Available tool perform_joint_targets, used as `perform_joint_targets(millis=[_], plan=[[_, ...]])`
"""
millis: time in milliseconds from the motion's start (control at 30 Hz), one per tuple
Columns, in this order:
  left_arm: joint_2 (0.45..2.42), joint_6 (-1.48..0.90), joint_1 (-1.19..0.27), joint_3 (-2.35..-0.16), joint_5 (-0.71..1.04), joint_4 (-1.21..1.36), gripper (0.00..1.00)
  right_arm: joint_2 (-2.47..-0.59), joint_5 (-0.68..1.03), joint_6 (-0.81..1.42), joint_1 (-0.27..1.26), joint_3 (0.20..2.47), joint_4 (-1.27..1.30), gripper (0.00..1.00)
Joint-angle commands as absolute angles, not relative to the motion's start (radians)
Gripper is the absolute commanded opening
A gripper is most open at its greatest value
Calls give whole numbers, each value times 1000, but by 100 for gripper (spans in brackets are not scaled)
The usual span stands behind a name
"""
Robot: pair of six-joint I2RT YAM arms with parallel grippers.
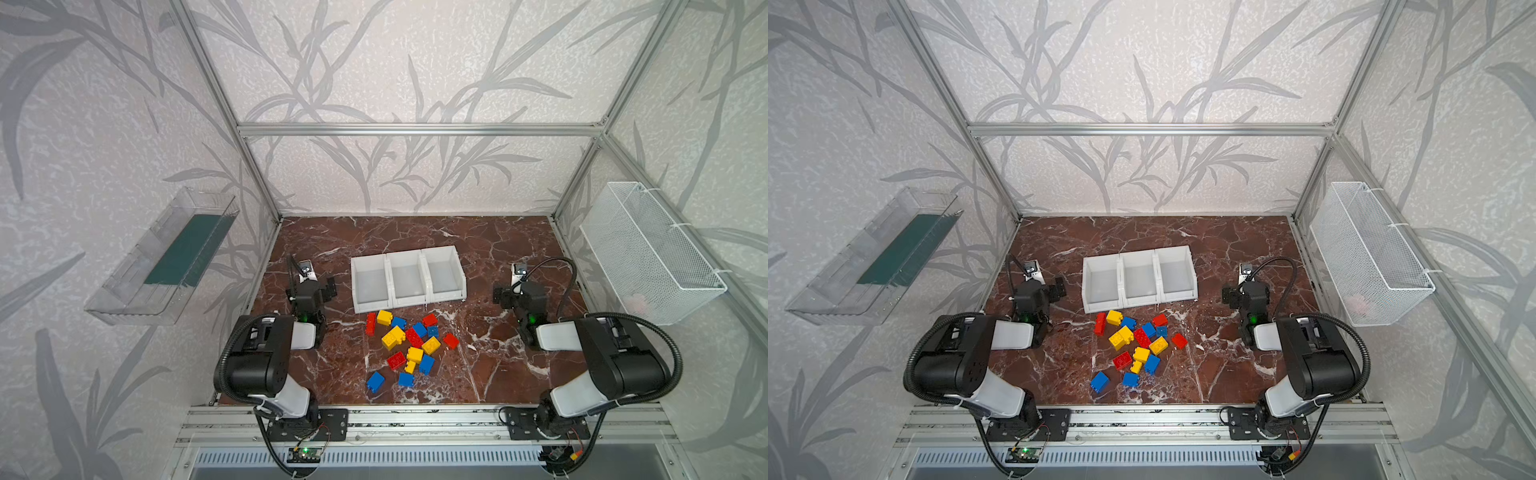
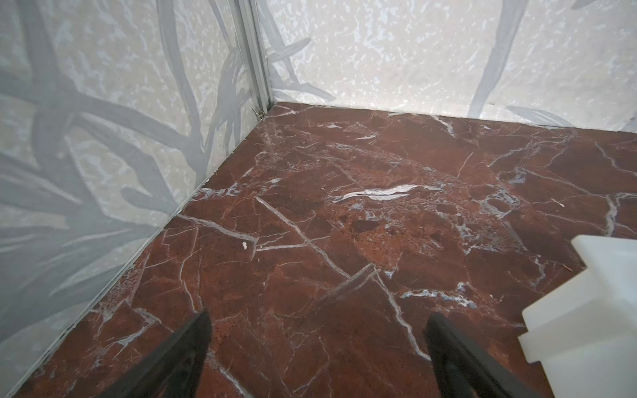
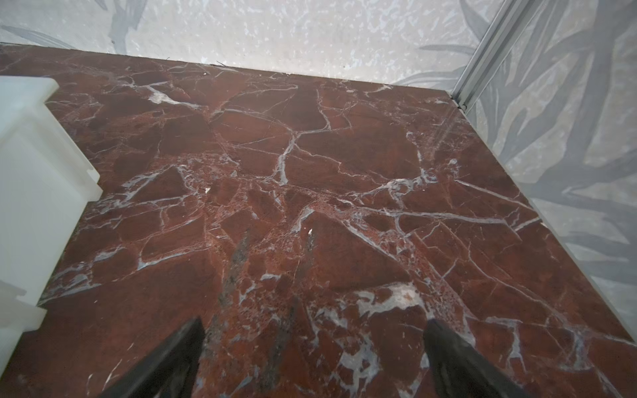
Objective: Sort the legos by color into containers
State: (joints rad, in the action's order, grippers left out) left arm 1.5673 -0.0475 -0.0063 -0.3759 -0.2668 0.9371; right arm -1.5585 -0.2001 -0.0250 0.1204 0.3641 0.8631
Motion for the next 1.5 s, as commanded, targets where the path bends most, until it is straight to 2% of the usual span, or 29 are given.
perform_joint_targets(millis=[0, 1467], plan=[[1575, -46, -6, -373, -265, 963, 99, -1540, -199, -31, 120, 387, 877, 99], [1569, -51, -3, -375, -251, 949, 99, -1537, -192, -40, 120, 387, 891, 99]])
